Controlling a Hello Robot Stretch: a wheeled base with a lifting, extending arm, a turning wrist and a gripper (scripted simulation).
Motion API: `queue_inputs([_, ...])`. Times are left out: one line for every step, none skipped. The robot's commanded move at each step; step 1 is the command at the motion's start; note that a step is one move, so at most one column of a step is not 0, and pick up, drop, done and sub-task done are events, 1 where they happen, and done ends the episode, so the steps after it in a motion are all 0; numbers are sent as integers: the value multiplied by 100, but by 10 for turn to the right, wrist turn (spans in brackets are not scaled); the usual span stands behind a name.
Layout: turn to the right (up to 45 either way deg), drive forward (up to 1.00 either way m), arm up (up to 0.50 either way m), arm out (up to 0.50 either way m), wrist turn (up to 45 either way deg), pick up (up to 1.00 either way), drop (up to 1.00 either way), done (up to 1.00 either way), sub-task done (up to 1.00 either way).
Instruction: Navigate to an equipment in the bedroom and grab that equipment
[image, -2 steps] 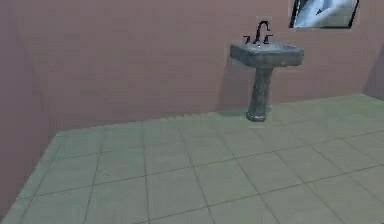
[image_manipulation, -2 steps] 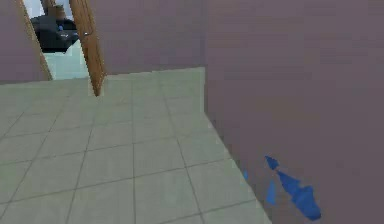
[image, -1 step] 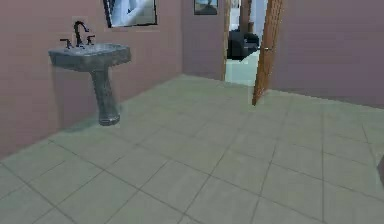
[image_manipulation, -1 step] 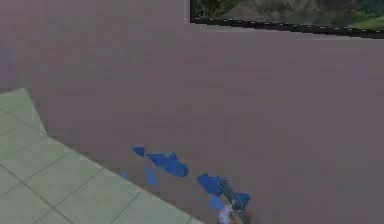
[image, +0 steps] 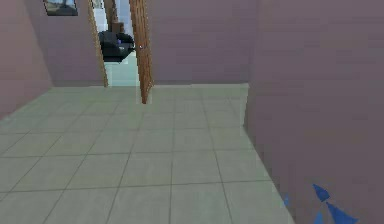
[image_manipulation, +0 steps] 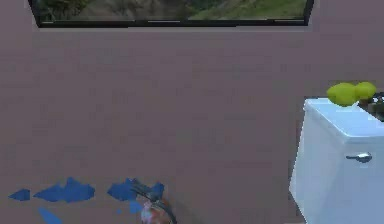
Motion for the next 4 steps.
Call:
queue_inputs([0,100,0,0,0,0,0,0,0])
queue_inputs([0,100,0,0,0,0,0,0,0])
queue_inputs([0,55,0,0,0,0,0,0,0])
queue_inputs([390,0,0,0,0,0,0,0,0])
